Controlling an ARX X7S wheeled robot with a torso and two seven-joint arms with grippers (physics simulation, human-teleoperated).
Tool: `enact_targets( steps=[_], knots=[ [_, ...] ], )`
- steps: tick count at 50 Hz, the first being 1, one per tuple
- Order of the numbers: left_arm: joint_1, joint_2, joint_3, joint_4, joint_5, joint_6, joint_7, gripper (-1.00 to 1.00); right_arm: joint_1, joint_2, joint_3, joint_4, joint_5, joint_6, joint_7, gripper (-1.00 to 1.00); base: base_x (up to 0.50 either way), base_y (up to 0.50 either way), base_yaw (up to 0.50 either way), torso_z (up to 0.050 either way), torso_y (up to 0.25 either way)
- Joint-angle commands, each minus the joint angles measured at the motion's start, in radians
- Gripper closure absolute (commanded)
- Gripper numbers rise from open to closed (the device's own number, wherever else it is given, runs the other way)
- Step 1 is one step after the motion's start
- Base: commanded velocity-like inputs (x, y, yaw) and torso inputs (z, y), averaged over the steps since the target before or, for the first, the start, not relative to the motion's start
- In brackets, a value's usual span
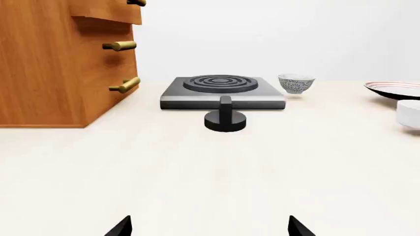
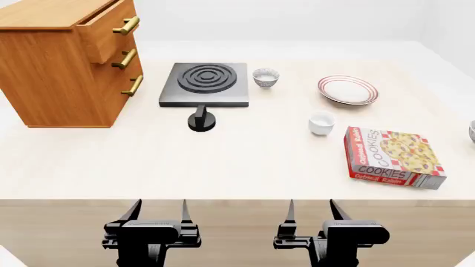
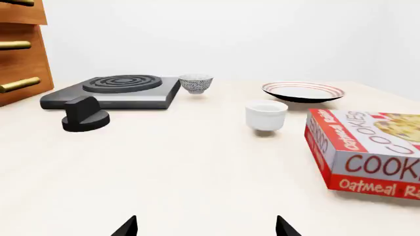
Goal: Pick the akita bowl next to the cookies box and place it on the plate.
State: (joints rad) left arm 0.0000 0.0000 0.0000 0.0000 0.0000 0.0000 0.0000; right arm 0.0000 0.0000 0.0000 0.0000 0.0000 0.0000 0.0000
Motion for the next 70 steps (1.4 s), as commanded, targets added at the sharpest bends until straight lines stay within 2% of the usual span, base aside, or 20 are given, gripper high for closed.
enact_targets(
  steps=[1,17,19,40,66,70],
  knots=[
    [-0.003,-0.017,0.018,-0.006,-0.012,0.0,-0.019,-1.0,0.0,0.016,-0.021,-0.001,0.013,0.007,0.02,-1.0,0.0,0.0,0.0,0.0,0.0],
    [0.0,-0.057,0.07,-0.015,-0.042,0.015,-0.063,-1.0,-0.003,0.059,-0.077,0.004,0.031,-0.004,0.068,-1.0,0.0,0.0,0.0,0.0,0.0],
    [-0.001,-0.06,0.073,-0.017,-0.044,0.018,-0.068,-1.0,-0.003,0.064,-0.079,-0.011,0.075,0.044,0.039,-1.0,0.0,-0.03,0.0,0.0,0.0],
    [-0.007,-0.085,0.106,-0.015,-0.065,0.013,-0.1,-1.0,-0.002,0.089,-0.107,-0.047,0.09,0.069,0.079,-1.0,0.0,-0.5,0.0,0.0,0.0],
    [-0.014,-0.112,0.134,-0.034,-0.089,0.025,-0.135,-1.0,0.008,0.113,-0.128,-0.009,0.122,0.023,0.109,-1.0,0.0,-0.5,0.0,0.0,0.0],
    [-0.012,-0.116,0.141,-0.031,-0.088,0.024,-0.141,-1.0,0.009,0.115,-0.13,-0.014,0.123,0.031,0.121,-1.0,0.0,-0.01,0.0,0.0,0.0]
  ],
)
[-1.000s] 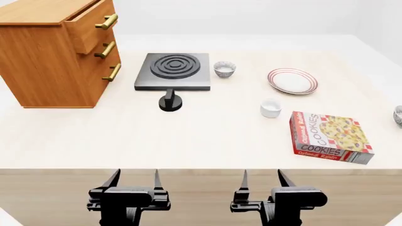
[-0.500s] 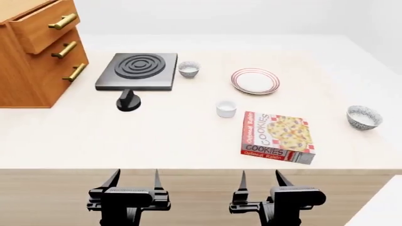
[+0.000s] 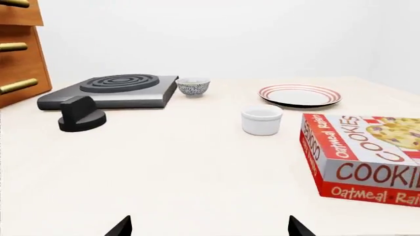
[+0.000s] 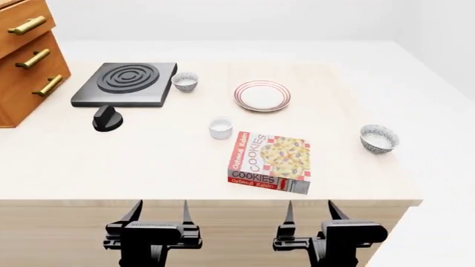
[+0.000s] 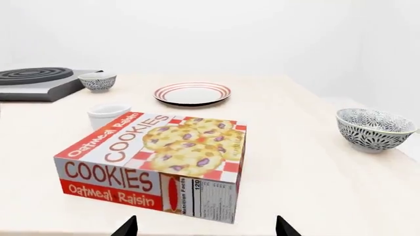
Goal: Pick the akita bowl next to the cookies box and place it on the plate.
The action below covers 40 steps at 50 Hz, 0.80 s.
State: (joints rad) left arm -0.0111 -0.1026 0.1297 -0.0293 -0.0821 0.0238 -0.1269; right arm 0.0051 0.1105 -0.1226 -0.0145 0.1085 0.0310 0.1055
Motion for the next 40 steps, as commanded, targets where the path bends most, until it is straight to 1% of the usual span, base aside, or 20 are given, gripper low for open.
enact_targets(
  steps=[1,5,6,7,8,9,12,13,14,16,17,19,21,23,29,40],
  knots=[
    [-0.001,-0.014,0.012,-0.001,-0.007,0.0,-0.016,-1.0,0.005,0.005,-0.008,0.001,0.015,0.002,0.018,-1.0,0.0,0.0,0.0,0.0,0.0],
    [0.0,-0.02,0.012,0.03,-0.016,-0.032,-0.022,-1.0,0.011,0.007,-0.011,-0.029,0.039,0.076,0.021,-1.0,0.0,0.0,0.0,0.0,0.0],
    [0.007,-0.028,0.009,0.086,-0.026,-0.069,-0.021,-1.0,0.009,0.018,-0.02,-0.074,0.057,0.134,0.006,-1.0,0.0,0.0,0.0,0.0,0.0],
    [0.008,-0.029,0.01,0.089,-0.027,-0.071,-0.022,-1.0,0.009,0.02,-0.021,-0.077,0.058,0.136,0.007,-1.0,0.0,0.0,0.0,0.0,0.0],
    [0.01,-0.041,-0.004,0.15,-0.061,-0.134,-0.016,-1.0,0.017,0.032,-0.015,-0.139,0.114,0.234,-0.013,-1.0,0.0,0.0,0.0,0.0,0.0],
    [0.007,-0.053,-0.001,0.181,-0.062,-0.173,-0.014,-1.0,0.024,0.042,-0.017,-0.166,0.131,0.276,-0.021,-1.0,0.0,0.0,0.0,0.0,0.0],
    [-0.025,-0.088,-0.021,0.301,-0.088,-0.321,-0.022,-1.0,0.064,0.07,-0.036,-0.252,0.089,0.36,0.015,-1.0,0.0,0.0,0.0,0.0,0.0],
    [-0.052,-0.109,-0.021,0.357,-0.08,-0.387,-0.029,-1.0,0.091,0.085,-0.024,-0.318,0.126,0.441,0.005,-1.0,0.0,0.0,0.0,0.0,0.0],
    [-0.115,-0.129,-0.049,0.461,-0.128,-0.534,-0.033,-1.0,0.153,0.11,-0.007,-0.415,0.184,0.58,-0.006,-1.0,0.0,0.0,0.0,0.0,0.0],
    [-0.176,-0.141,-0.075,0.537,-0.167,-0.656,-0.045,-1.0,0.211,0.114,0.008,-0.464,0.195,0.654,0.021,-1.0,0.0,0.0,0.0,0.0,0.0],
    [-0.219,-0.145,-0.093,0.579,-0.187,-0.725,-0.057,-1.0,0.253,0.118,0.015,-0.492,0.215,0.717,0.026,-1.0,0.0,0.0,0.0,0.0,0.0],
    [-0.272,-0.152,-0.108,0.618,-0.222,-0.821,-0.061,-1.0,0.306,0.113,0.04,-0.509,0.256,0.785,0.026,-1.0,0.05,0.0,0.0,0.0,0.0],
    [-0.301,-0.169,-0.094,0.637,-0.206,-0.85,-0.074,-1.0,0.369,0.108,0.044,-0.494,0.267,0.845,0.042,-1.0,0.49,0.0,0.0,0.0,0.0],
    [-0.307,-0.167,-0.109,0.642,-0.226,-0.867,-0.067,-1.0,0.383,0.107,0.034,-0.471,0.247,0.823,0.049,-1.0,0.5,0.0,0.0,0.0,0.0],
    [-0.277,-0.17,-0.093,0.6,-0.199,-0.818,-0.073,-1.0,0.386,0.103,0.051,-0.446,0.271,0.833,0.041,-1.0,0.5,0.0,0.0,0.0,0.0],
    [-0.3,-0.178,-0.066,0.581,-0.187,-0.832,-0.082,-1.0,0.4,0.104,0.069,-0.425,0.295,0.844,0.039,-1.0,0.5,0.0,0.0,0.0,0.0]
  ],
)
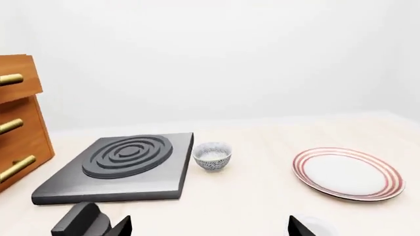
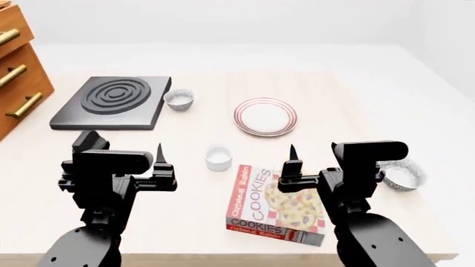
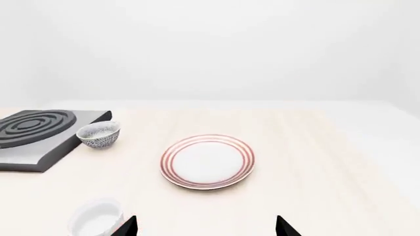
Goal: Pick the akita bowl next to the cookies box and place it on the plate.
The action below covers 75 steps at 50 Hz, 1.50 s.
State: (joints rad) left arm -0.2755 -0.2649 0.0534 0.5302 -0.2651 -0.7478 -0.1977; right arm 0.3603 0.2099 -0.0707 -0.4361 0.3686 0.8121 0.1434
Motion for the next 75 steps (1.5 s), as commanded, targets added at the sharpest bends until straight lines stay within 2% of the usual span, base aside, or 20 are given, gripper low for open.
enact_targets(
  steps=[1,38,44,48,49,50,52,55,56,59,60,64,66,68,75],
  knots=[
    [-0.036,-0.016,0.011,0.02,-0.004,-0.06,-0.012,-1.0,0.044,0.005,0.016,-0.001,0.035,0.06,0.0,-1.0,0.5,0.0,0.0,0.0,0.0],
    [-0.03,-0.026,0.014,0.003,-0.012,-0.035,-0.022,-1.0,0.036,0.024,0.0,0.012,0.056,0.034,-0.008,-1.0,0.5,0.0,0.0,0.0,0.001],
    [-0.024,-0.029,0.013,0.01,-0.014,-0.037,-0.025,-1.0,0.07,0.041,-0.001,-0.01,0.063,0.133,0.027,-1.0,0.05,0.0,0.0,0.0,0.0],
    [-0.024,-0.034,0.01,0.019,-0.018,-0.044,-0.027,-1.0,0.138,0.073,0.011,-0.071,0.075,0.307,0.086,-1.0,0.0,0.0,0.0,0.0,0.0],
    [-0.024,-0.034,0.009,0.02,-0.019,-0.045,-0.027,-1.0,0.151,0.094,0.021,-0.099,0.126,0.354,0.04,-1.0,0.0,0.0,0.0,0.0,0.0],
    [-0.024,-0.035,0.011,0.02,-0.017,-0.044,-0.028,-1.0,0.171,0.122,0.006,-0.132,0.099,0.389,0.076,-1.0,0.0,0.0,0.0,0.0,0.0],
    [-0.025,-0.037,0.013,0.019,-0.017,-0.044,-0.029,-1.0,0.195,0.166,0.005,-0.181,0.127,0.455,0.053,-1.0,0.0,0.0,0.0,0.0,0.0],
    [-0.025,-0.037,0.014,0.016,-0.018,-0.042,-0.029,-1.0,0.264,0.158,0.113,-0.21,0.226,0.661,0.028,-1.0,0.0,0.0,0.0,0.0,0.0],
    [-0.026,-0.037,0.015,0.015,-0.017,-0.041,-0.029,-1.0,0.312,0.187,0.149,-0.197,0.325,0.758,0.068,-1.0,0.0,0.0,0.0,0.0,0.0],
    [-0.028,-0.037,0.016,0.013,-0.019,-0.039,-0.029,-1.0,0.355,0.297,0.173,-0.147,0.683,0.757,0.285,-1.0,0.0,0.0,0.0,0.0,0.0],
    [-0.028,-0.037,0.017,0.011,-0.019,-0.038,-0.029,-1.0,0.387,0.372,0.14,-0.105,0.833,0.757,0.395,-1.0,0.0,0.0,0.0,0.0,0.0],
    [-0.029,-0.038,0.015,0.013,-0.023,-0.041,-0.029,-1.0,0.443,0.483,0.082,-0.054,1.081,0.752,0.541,-1.0,0.0,0.0,0.0,0.0,0.0],
    [-0.031,-0.04,0.015,0.014,-0.023,-0.042,-0.03,-1.0,0.47,0.538,0.053,-0.04,1.124,0.748,0.576,-1.0,0.0,0.0,0.0,0.0,0.0],
    [-0.031,-0.04,0.014,0.013,-0.024,-0.039,-0.031,-1.0,0.47,0.562,0.047,-0.065,1.087,0.721,0.564,-1.0,0.0,0.0,0.0,0.0,0.0],
    [-0.025,-0.041,0.012,0.008,-0.026,-0.03,-0.032,-1.0,0.459,0.652,0.027,-0.041,1.206,0.73,0.609,-1.0,0.0,0.0,0.0,0.0,0.0]
  ],
)
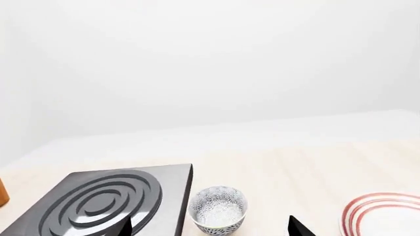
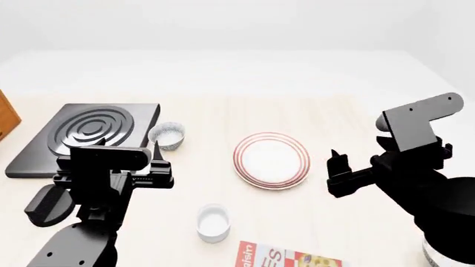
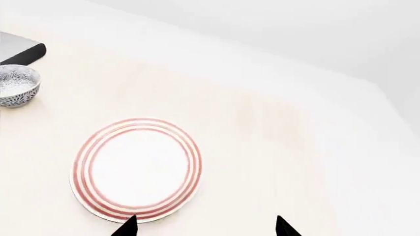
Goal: Pick the akita bowl next to the cookies box and place it on the plate.
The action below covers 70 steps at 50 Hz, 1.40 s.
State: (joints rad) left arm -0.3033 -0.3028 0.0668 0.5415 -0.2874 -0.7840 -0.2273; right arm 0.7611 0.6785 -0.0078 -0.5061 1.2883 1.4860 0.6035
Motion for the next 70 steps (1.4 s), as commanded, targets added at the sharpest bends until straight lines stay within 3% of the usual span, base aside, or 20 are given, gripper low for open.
enact_targets(
  steps=[1,7,23,31,35,40,42,70],
  knots=[
    [0.003,-0.004,-0.002,-0.001,-0.004,0.006,-0.002,-1.0,0.054,0.203,-0.046,0.021,0.289,0.059,0.138,-1.0,0.0,0.0,0.0,0.0,0.0],
    [0.001,-0.005,-0.003,-0.012,-0.005,0.016,-0.002,-1.0,0.045,0.287,-0.062,0.036,0.286,0.046,0.083,-1.0,0.0,0.0,0.0,0.0,0.0],
    [0.007,-0.006,-0.001,-0.022,-0.008,0.027,-0.007,-1.0,-0.166,0.474,-0.018,0.046,0.094,-0.087,-0.181,-1.0,0.0,0.0,0.0,0.0,0.0],
    [0.004,-0.009,-0.002,-0.016,-0.012,0.02,-0.012,-1.0,-0.237,0.509,0.01,0.06,0.074,-0.112,-0.174,-1.0,0.0,0.0,0.0,0.0,0.0],
    [0.001,-0.009,0.001,-0.018,-0.012,0.023,-0.012,-1.0,-0.372,0.541,0.034,0.026,0.014,-0.17,-0.214,-1.0,0.0,0.0,0.0,0.0,0.0],
    [0.0,-0.01,0.002,-0.019,-0.014,0.023,-0.014,-1.0,-0.421,0.548,0.023,0.036,-0.035,-0.197,-0.234,-1.0,0.0,0.0,0.0,0.0,0.0],
    [0.002,-0.008,0.002,-0.023,-0.011,0.03,-0.016,-1.0,-0.42,0.542,-0.047,0.071,-0.115,-0.22,-0.275,-1.0,0.0,0.0,0.0,0.0,0.0],
    [0.003,-0.013,0.005,-0.022,-0.022,0.031,-0.026,-1.0,-0.506,0.571,-0.029,0.072,-0.12,-0.253,-0.286,-1.0,0.0,0.0,0.0,0.0,0.0]
  ],
)
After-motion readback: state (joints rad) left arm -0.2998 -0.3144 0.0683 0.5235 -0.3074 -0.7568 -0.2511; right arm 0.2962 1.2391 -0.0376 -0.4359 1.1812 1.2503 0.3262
